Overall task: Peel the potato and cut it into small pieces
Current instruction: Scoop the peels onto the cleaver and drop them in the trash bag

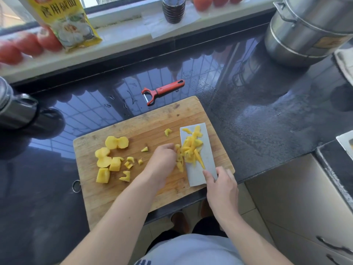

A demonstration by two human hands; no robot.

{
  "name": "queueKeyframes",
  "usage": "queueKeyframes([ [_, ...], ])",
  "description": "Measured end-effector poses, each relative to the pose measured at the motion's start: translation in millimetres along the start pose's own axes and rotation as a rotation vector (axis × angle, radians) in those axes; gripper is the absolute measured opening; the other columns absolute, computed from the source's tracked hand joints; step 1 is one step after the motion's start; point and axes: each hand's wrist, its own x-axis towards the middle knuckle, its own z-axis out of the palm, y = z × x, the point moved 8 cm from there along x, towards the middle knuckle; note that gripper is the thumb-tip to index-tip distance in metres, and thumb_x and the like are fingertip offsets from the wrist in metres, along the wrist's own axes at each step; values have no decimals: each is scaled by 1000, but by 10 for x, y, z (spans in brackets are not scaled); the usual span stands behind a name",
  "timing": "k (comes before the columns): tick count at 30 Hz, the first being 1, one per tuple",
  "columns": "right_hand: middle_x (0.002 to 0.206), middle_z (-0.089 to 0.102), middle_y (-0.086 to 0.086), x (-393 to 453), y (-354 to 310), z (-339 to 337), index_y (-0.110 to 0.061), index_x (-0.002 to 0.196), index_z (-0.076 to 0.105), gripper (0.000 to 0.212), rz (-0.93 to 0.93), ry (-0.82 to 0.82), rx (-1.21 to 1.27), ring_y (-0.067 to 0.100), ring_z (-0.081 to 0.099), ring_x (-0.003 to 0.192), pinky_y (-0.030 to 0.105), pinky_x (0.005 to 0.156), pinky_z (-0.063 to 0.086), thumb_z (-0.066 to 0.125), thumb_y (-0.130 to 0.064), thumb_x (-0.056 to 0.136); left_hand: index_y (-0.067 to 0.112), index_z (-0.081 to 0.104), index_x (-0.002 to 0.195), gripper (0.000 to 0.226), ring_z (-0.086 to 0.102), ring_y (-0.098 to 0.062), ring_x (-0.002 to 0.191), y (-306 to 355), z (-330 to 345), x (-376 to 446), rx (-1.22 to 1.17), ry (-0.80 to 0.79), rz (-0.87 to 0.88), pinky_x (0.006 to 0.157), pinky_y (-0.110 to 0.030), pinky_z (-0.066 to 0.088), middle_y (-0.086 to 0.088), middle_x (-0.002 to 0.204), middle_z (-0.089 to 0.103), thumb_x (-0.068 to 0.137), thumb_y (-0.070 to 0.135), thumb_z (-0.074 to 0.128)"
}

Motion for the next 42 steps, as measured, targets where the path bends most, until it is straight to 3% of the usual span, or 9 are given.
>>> queueKeyframes([
  [4, 89, 47, -8, -36, -8, 42, -23, 80, 48, 34, 12, -10, 2, 21, 53, 80, 37, 60, 42, 50, -50, 100, 23, 65, 82, 47, 56, -4, 85, 32, 169, -78, -30, 6, 8, 102, -36, 48, 8, 87, 62, 103, -11, 39],
  [7, 90, 47, -7, -26, 4, 54, -23, 80, 46, 34, 29, -15, 1, 23, 54, 82, 39, 63, 44, 50, -51, 100, 24, 63, 72, 54, 58, -5, 82, 41, 189, -89, -46, 19, 22, 87, -31, 48, 7, 81, 65, 102, -13, 39],
  [11, 89, 46, -5, -27, 12, 47, -22, 78, 45, 35, 39, -13, 10, 24, 53, 80, 40, 66, 44, 51, -49, 100, 22, 72, 77, 54, 66, -16, 90, 51, 315, -135, -56, -54, 23, 87, -34, 55, 2, 86, 72, 98, -17, 42],
  [16, 88, 45, -6, -28, 9, 32, -21, 80, 46, 35, 35, -23, 17, 22, 51, 79, 37, 62, 38, 51, -49, 100, 2, 64, 129, 42, 68, -24, 115, 82, 175, -64, -90, -61, 38, 107, -42, 55, -12, 123, 68, 96, -18, 49],
  [21, 89, 46, -6, -29, -1, 20, -22, 80, 47, 33, 19, -21, 25, 18, 51, 79, 36, 61, 38, 52, -48, 100, 22, 70, 120, 31, 68, -15, 101, 146, -519, -113, 473, 240, 244, 84, -31, 56, 2, 115, 71, 101, 4, 52],
  [28, 90, 47, -5, -25, -6, 32, -21, 82, 48, 33, 14, -21, 13, 23, 52, 82, 39, 68, 44, 52, -48, 100, 21, 63, 125, 28, 57, -17, 111, -6, 127, -114, 918, 172, 598, 91, -29, 48, 4, 117, 58, 97, 21, 70],
  [32, 90, 48, -4, -14, 3, 35, -20, 84, 50, 33, 14, -15, 4, 24, 53, 83, 42, 72, 48, 52, -49, 99, 18, 65, 113, 14, 54, -21, 107, -16, 137, -38, 1003, 185, 607, 84, -29, 42, 2, 107, 54, 99, 19, 67],
  [37, 91, 47, -4, -17, -16, 44, -21, 85, 50, 33, 16, -25, 6, 22, 52, 81, 39, 68, 46, 51, -50, 100, 24, 70, 104, 7, 61, -15, 93, 41, 109, -33, 738, 124, 507, 66, -25, 42, 10, 95, 64, 97, 24, 71],
  [42, 91, 47, -4, -8, -7, 40, -20, 84, 50, 33, 14, -37, 24, 19, 51, 80, 39, 67, 45, 52, -48, 100, 23, 70, 130, 32, 64, -12, 104, 172, 27, -7, 643, 89, 517, 89, -28, 51, 8, 113, 73, 99, 25, 71],
])
